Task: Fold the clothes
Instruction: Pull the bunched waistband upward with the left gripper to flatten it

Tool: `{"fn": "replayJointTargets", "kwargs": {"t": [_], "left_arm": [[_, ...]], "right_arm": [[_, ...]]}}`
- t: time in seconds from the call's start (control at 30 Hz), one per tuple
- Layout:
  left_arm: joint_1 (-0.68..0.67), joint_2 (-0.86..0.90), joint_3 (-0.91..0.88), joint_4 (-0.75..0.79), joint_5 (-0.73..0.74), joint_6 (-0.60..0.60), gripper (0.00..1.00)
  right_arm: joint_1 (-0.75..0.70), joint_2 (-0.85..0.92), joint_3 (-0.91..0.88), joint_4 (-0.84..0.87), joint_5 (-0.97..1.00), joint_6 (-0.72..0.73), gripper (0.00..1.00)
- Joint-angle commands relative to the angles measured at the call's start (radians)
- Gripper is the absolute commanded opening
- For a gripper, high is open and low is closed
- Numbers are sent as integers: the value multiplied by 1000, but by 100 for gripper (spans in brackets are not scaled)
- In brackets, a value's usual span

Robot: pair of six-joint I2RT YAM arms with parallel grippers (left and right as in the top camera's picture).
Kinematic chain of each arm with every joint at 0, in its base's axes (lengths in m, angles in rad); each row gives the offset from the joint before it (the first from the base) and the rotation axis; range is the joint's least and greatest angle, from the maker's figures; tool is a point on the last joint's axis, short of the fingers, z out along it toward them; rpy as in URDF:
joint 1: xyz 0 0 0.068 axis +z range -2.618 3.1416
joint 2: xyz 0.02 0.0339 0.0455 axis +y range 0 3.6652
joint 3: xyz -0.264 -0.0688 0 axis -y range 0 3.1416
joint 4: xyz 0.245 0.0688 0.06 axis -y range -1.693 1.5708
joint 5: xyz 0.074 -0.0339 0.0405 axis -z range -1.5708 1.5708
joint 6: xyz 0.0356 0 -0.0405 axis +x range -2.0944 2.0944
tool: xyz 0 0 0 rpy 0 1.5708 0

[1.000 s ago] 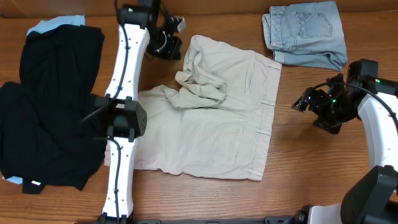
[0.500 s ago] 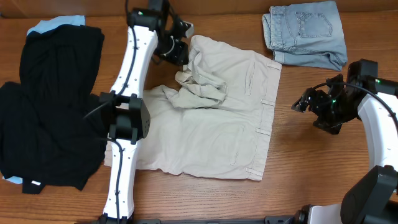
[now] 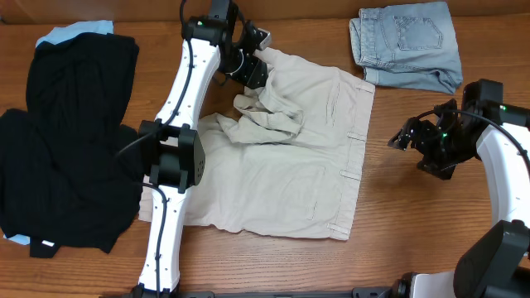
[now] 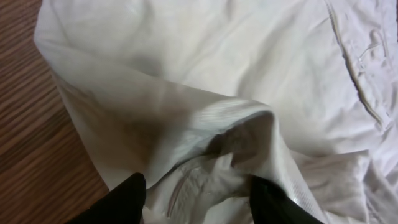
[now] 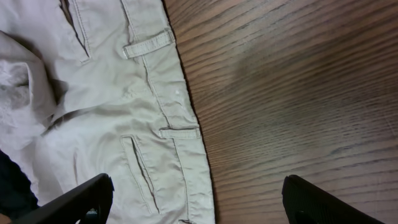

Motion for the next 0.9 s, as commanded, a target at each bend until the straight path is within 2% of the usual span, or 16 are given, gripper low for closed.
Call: {"fn": "replayJointTargets", "kwargs": {"t": [0.0, 0.13, 0.27, 0.5, 0.63, 0.87], "left_arm": [[-8, 5, -38, 13, 16, 17, 59], [-10, 5, -64, 14, 21, 14, 57], [-10, 5, -68, 16, 23, 14, 44], [-17, 5, -68, 20, 23, 11, 33], [-24, 5, -68, 24, -5, 11, 5], [0, -8, -26, -22, -14, -26, 4]], "right_arm": [[5, -19, 23, -1, 6, -15, 91], [5, -19, 23, -2, 6, -20, 91], [5, -19, 23, -2, 6, -20, 91], [5, -19, 23, -3, 6, -20, 91], [5, -19, 23, -4, 6, -20, 91], [5, -19, 23, -2, 6, -23, 91]]}}
